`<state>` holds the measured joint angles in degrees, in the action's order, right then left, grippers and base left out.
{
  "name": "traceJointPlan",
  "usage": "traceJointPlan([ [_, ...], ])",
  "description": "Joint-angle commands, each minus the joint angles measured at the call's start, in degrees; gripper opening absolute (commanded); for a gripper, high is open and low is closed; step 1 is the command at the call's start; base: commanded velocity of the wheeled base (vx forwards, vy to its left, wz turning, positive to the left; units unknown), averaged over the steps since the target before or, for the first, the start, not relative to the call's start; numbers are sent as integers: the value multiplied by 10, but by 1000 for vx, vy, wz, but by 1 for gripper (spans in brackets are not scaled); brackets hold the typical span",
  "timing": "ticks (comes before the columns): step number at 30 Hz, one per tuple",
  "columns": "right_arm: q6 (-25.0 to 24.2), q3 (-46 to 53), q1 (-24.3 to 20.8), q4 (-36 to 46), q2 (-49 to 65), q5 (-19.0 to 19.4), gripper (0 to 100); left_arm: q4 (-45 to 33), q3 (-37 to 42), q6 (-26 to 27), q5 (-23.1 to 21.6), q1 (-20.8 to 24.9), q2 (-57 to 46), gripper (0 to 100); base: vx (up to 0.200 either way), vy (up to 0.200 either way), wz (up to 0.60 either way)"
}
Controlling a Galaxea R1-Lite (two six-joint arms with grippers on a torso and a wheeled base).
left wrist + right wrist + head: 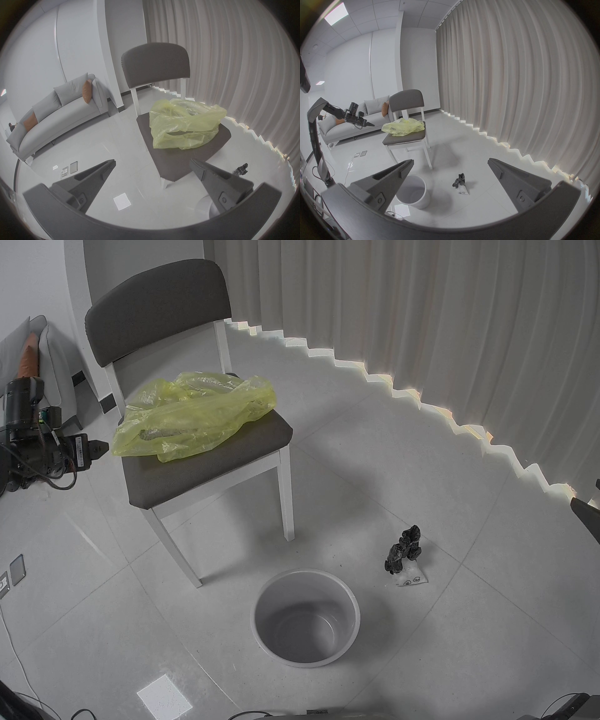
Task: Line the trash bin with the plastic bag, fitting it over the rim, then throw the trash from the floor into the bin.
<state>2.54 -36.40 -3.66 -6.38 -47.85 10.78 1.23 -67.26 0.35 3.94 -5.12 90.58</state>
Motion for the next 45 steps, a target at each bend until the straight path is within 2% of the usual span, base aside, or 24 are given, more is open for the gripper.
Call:
traceJointPlan([
  [1, 0, 4, -5, 0, -9, 1, 100, 0, -67, 0, 1, 15, 101, 100, 0, 0, 0],
  [12, 0, 5, -5, 0, -17, 1, 100, 0, -184, 9, 6, 10, 202, 100, 0, 0, 0],
  [33, 0, 7, -3, -3, -21, 2, 100, 3, -285, 18, 4, 9, 279, 100, 0, 0, 0],
  [34, 0, 7, -3, -3, -21, 2, 100, 3, -286, 18, 4, 6, 280, 0, 0, 0, 0],
  [41, 2, 15, -3, -6, -29, 3, 100, 3, -292, 14, 6, 4, 291, 0, 0, 0, 0],
  [45, 5, 17, -5, -6, -31, 5, 100, 1, -281, 17, 6, 6, 261, 0, 0, 0, 0],
])
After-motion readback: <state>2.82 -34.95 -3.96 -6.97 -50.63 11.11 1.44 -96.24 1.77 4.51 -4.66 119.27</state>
